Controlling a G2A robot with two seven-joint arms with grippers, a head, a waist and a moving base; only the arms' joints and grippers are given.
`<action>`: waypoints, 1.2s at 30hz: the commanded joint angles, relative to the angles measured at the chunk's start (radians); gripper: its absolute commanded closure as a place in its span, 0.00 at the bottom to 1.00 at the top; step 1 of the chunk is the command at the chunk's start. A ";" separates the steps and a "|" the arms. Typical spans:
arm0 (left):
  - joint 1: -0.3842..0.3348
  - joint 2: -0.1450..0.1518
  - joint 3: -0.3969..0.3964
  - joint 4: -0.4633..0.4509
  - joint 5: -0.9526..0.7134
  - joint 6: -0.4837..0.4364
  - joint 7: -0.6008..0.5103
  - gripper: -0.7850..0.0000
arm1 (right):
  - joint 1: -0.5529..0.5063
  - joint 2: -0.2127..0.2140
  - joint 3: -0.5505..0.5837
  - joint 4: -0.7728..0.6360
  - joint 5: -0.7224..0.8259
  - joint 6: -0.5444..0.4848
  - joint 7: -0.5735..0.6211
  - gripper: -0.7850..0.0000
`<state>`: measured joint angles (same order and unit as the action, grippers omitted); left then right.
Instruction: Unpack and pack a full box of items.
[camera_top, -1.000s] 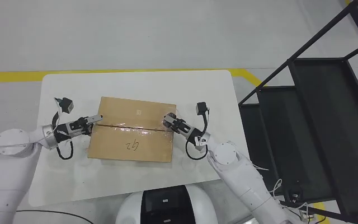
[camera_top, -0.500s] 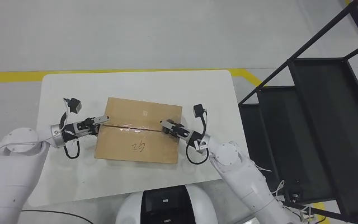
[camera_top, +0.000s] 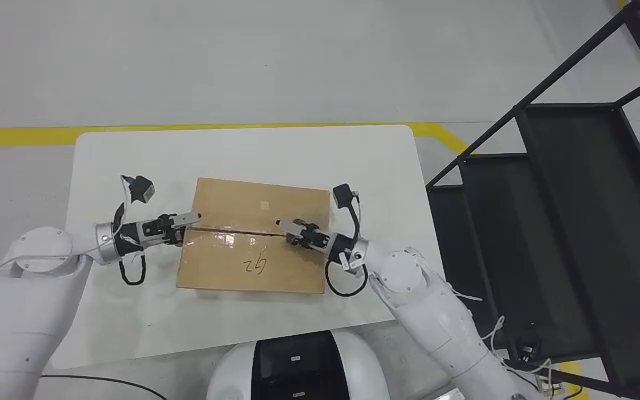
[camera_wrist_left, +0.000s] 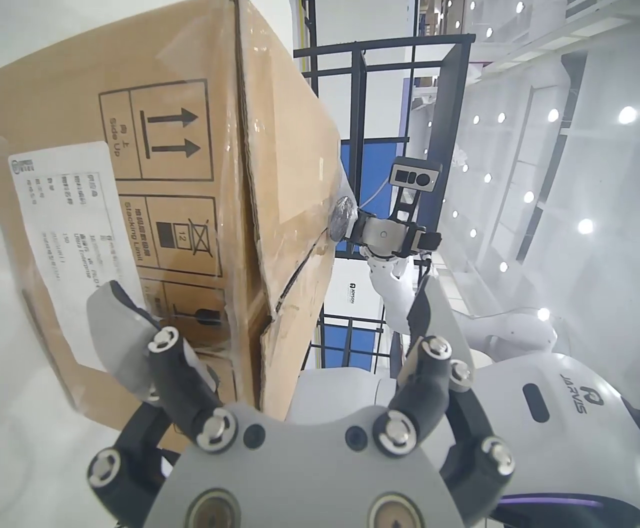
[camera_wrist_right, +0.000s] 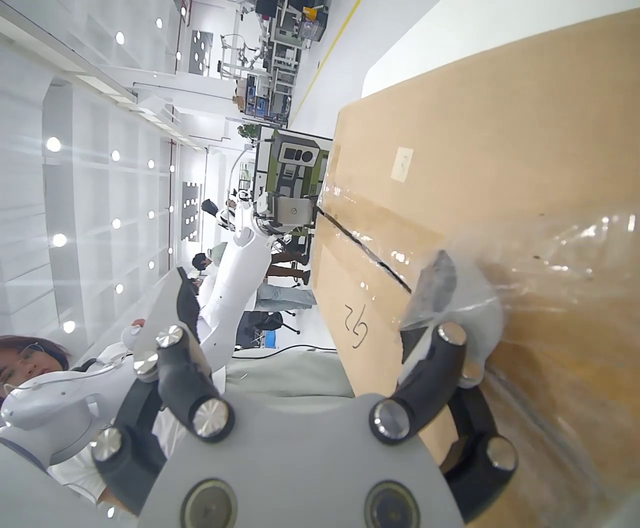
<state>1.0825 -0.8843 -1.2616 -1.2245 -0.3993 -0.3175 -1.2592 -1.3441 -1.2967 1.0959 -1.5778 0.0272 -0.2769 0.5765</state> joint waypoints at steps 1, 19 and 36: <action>0.001 -0.001 0.004 -0.005 -0.002 0.000 -0.007 0.00 | 0.012 -0.001 -0.007 0.008 -0.004 0.002 -0.002 0.00; -0.009 -0.010 0.044 -0.032 -0.017 -0.009 -0.047 0.00 | 0.096 -0.018 -0.095 0.061 0.002 0.031 0.016 0.00; -0.022 0.003 -0.072 0.143 -0.154 -0.069 -0.023 0.00 | 0.116 -0.009 -0.079 0.064 0.027 0.044 0.111 0.00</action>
<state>1.0484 -0.8875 -1.3006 -1.0928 -0.5375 -0.3801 -1.2873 -1.2302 -1.3058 1.0163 -1.5140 0.0519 -0.2334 0.6798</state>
